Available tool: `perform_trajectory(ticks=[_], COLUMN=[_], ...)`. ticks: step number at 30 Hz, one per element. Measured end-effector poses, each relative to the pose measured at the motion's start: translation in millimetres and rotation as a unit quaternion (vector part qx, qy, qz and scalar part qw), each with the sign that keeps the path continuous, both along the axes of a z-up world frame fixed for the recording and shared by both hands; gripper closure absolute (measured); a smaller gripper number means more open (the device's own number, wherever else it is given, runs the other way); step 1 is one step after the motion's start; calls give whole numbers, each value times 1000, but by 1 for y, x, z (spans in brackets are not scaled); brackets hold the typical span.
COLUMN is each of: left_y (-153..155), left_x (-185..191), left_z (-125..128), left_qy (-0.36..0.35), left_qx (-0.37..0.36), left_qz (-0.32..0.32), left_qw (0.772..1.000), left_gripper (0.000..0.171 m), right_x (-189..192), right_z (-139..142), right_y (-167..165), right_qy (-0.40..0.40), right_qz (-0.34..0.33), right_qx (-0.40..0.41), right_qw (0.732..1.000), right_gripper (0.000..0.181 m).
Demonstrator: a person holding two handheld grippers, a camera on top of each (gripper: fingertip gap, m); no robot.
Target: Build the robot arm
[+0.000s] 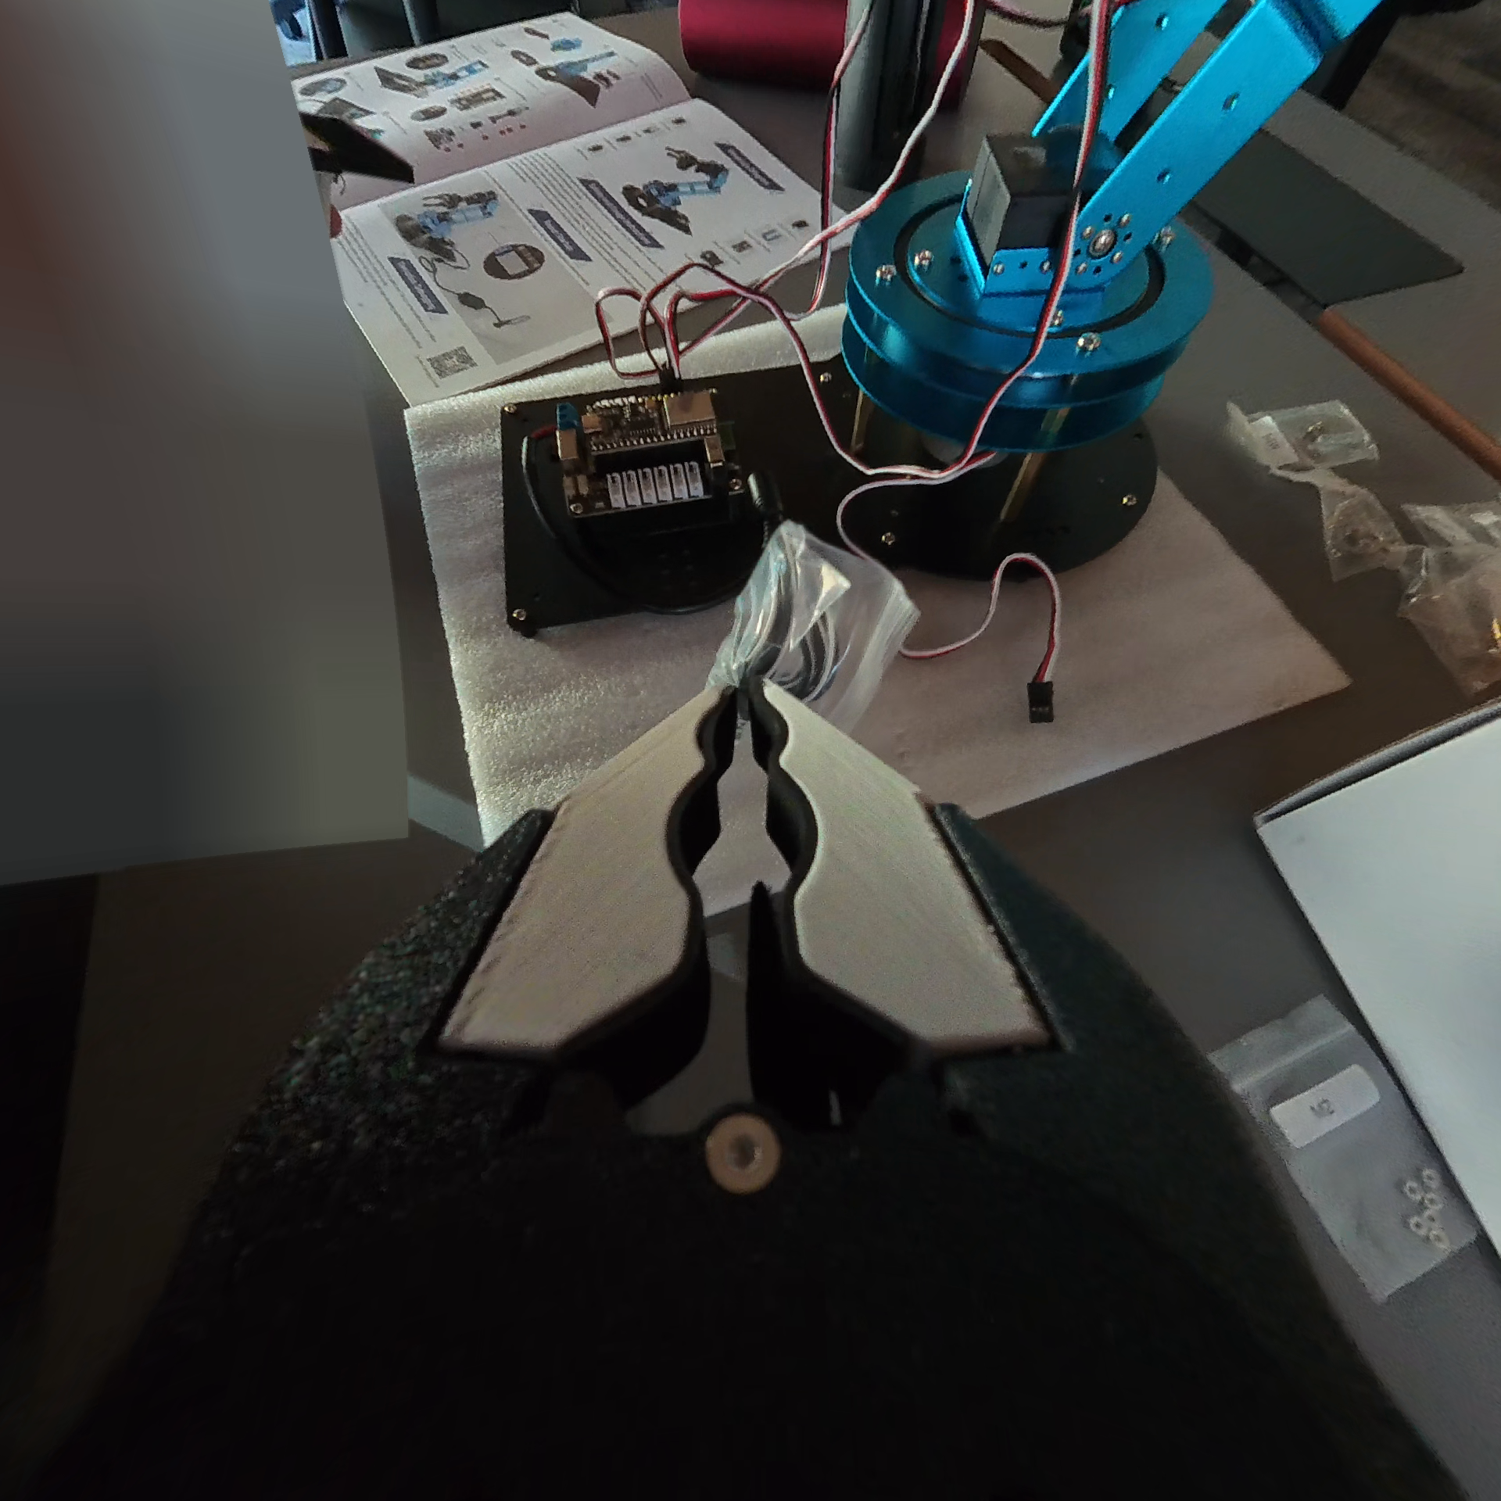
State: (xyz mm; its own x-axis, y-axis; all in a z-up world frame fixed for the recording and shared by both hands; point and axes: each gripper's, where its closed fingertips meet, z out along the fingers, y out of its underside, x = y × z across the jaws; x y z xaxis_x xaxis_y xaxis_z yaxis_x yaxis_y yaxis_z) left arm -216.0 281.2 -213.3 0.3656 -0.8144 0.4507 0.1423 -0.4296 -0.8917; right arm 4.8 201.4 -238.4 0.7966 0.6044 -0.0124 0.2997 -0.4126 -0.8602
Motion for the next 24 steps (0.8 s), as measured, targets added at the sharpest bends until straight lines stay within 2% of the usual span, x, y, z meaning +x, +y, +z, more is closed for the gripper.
perform_trajectory(ticks=[3,6,8,10,13,15,16,18,19,21,24], left_y=[1,-1,-1,-1,-10,-26,-37,-59,-69,-87,-110], left_x=[2,9,11,13,18,27,33,46,53,65,73], left_z=[-4,-10,-13,-16,-16,-18,-18,-16,-16,-17,-18], left_qy=[11,27,37,47,70,92,102,123,133,151,165], left_qx=[-8,-23,-28,-28,-10,2,13,43,55,65,70], left_qz=[-2,-22,-25,-28,-28,-41,-48,-61,-68,-82,-106], left_qw=[1000,999,999,998,997,995,994,990,987,983,978], left_gripper=[138,138,138,139,139,139,140,140,139,139,139], right_x=[-2,1,-8,-24,-25,-8,-5,-2,-1,-17,-52], right_z=[-1,-13,-22,-39,-32,-22,-16,-15,-26,-39,-31], right_y=[2,2,-10,-38,-54,-44,-42,-31,-23,-22,-44], right_qy=[-13,-68,-53,-6,17,12,35,87,86,74,54], right_qz=[10,16,54,129,179,157,157,148,137,182,284], right_qx=[15,11,-42,-160,-162,-122,-116,-141,-174,-205,-190], right_qw=[1000,997,996,979,970,980,980,975,971,959,938], right_gripper=[179,179,179,174,155,156,156,154,149,147,149])
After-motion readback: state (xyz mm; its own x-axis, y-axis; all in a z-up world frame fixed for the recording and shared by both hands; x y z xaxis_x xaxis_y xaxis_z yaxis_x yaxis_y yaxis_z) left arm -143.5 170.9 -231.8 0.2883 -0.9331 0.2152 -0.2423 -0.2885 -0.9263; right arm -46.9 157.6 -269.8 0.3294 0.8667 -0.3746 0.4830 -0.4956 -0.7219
